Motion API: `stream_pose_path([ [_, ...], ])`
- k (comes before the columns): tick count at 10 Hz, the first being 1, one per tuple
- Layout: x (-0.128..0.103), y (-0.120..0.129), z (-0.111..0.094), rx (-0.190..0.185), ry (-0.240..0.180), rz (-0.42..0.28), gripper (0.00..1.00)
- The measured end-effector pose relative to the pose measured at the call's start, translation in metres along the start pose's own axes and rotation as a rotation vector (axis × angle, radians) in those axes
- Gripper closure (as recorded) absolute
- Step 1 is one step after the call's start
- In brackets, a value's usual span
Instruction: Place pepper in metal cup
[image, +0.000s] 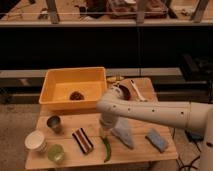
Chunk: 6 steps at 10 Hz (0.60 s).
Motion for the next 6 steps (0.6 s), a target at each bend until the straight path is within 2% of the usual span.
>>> stream_pose_path([
  [6,0.001,-0.012,0.020,0.033,-0.030,-0.003,0.46],
])
